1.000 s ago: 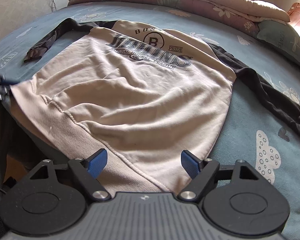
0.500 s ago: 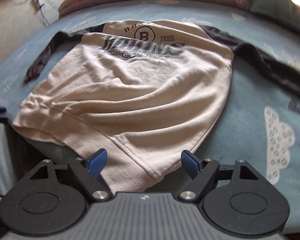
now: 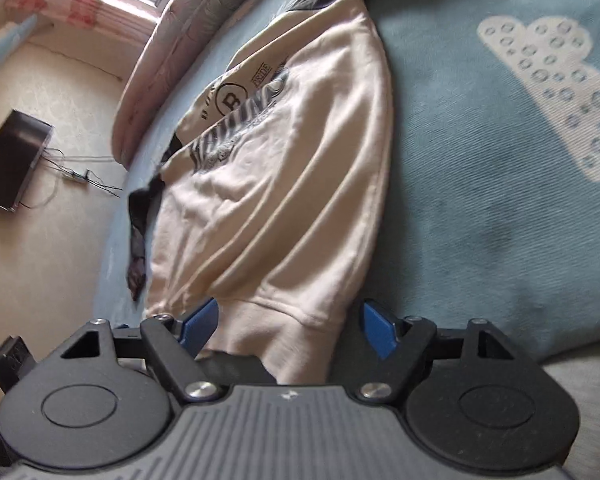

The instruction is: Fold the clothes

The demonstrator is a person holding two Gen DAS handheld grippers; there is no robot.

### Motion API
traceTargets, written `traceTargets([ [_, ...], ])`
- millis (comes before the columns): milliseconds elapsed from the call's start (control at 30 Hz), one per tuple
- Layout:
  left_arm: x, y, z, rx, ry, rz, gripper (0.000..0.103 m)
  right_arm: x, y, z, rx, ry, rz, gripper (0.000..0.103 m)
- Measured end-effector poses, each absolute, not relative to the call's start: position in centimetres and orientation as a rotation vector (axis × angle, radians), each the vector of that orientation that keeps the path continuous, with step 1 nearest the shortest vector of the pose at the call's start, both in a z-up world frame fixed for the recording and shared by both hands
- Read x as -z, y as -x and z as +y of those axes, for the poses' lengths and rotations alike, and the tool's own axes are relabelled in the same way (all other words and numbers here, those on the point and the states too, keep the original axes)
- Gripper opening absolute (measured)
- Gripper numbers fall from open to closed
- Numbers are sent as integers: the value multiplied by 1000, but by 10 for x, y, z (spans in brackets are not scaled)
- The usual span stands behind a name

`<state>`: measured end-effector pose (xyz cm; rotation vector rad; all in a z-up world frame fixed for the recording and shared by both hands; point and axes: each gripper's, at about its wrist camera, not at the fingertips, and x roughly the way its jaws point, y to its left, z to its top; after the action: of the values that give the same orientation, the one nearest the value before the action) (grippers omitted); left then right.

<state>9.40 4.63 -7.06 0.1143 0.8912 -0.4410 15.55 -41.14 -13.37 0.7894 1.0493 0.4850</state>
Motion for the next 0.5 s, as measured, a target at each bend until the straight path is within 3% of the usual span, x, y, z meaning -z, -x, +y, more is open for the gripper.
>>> traceTargets([
  [67, 72, -95, 41, 447, -111, 886, 47, 140, -164, -406, -488, -839, 1023, 81],
  [167, 77, -96, 38, 460, -114, 865, 49, 145, -168, -400, -479, -869, 1032, 72],
  [233, 85, -97, 38, 466, -108, 867, 51, 145, -166, -397, -467, -863, 1053, 60],
  [367, 104, -102, 40, 450, -89, 920, 51, 155, -144, -397, -474, -912, 1091, 46],
  [400, 107, -102, 39, 452, -92, 925, 51, 157, -139, -395, -472, -922, 1093, 35],
  [433, 107, -103, 39, 454, -96, 928, 51, 158, -138, -393, -463, -914, 1100, 13],
  [467, 107, -103, 38, 458, -101, 930, 51, 159, -137, -390, -451, -899, 1107, 7],
  [500, 105, -103, 37, 463, -107, 929, 51, 160, -137, -388, -438, -884, 1115, 7],
])
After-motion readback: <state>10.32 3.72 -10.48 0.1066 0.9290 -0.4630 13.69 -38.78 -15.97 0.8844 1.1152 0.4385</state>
